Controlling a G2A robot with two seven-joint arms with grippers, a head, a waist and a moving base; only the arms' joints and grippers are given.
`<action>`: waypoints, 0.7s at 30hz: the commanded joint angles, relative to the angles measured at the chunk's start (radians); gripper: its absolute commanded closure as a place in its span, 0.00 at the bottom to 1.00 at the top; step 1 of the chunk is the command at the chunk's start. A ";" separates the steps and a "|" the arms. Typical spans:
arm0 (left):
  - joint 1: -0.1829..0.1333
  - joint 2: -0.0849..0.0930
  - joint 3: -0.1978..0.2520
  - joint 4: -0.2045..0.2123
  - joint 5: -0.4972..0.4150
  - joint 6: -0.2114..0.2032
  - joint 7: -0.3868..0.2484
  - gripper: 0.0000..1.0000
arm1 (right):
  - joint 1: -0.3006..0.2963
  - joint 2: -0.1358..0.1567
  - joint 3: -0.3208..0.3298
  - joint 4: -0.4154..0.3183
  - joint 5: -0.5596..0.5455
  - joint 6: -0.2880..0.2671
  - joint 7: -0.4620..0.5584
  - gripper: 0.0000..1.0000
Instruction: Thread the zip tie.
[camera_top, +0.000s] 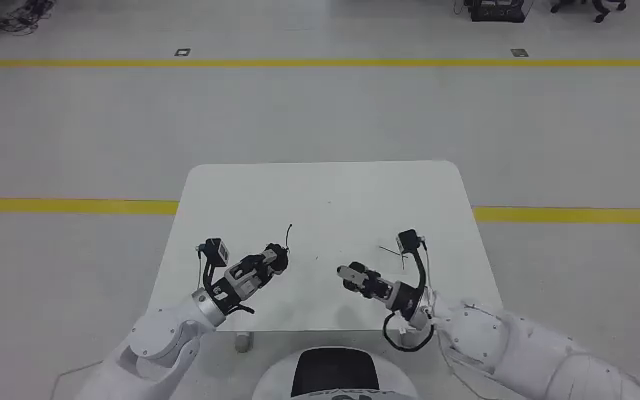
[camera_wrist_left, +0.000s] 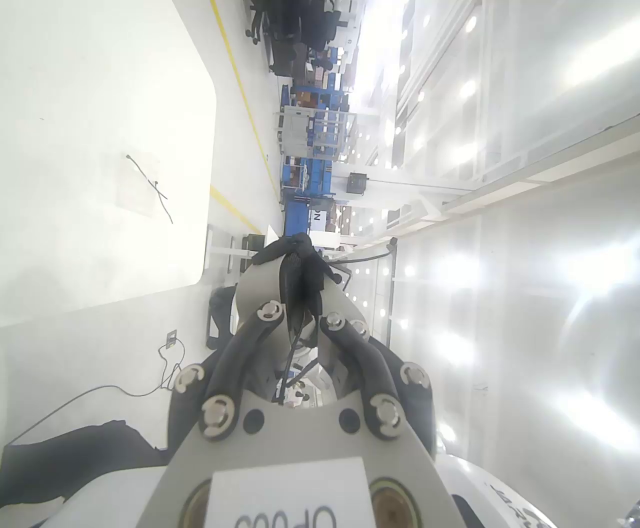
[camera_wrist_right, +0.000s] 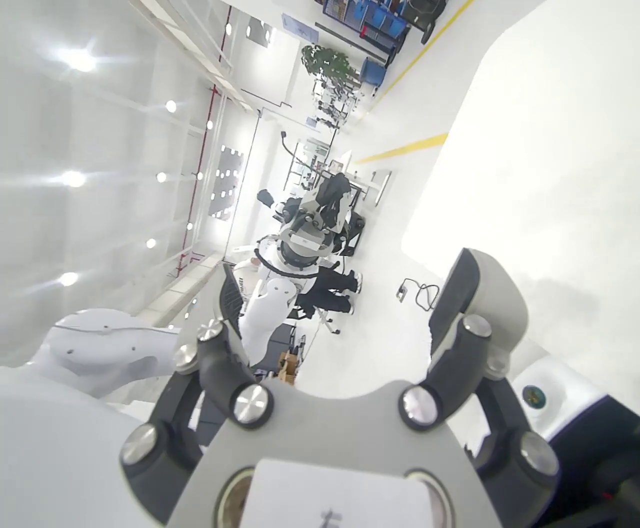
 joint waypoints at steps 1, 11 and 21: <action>0.000 0.000 0.000 0.000 0.000 0.000 0.000 1.00 | -0.038 -0.007 0.070 0.014 0.058 0.000 0.081 0.00; 0.000 0.000 0.000 0.000 0.000 0.000 0.000 1.00 | -0.290 -0.097 0.424 0.091 0.182 0.000 0.447 0.00; 0.000 0.000 0.000 0.000 0.000 0.000 0.000 1.00 | -0.436 -0.228 0.632 0.156 0.193 0.000 0.697 0.00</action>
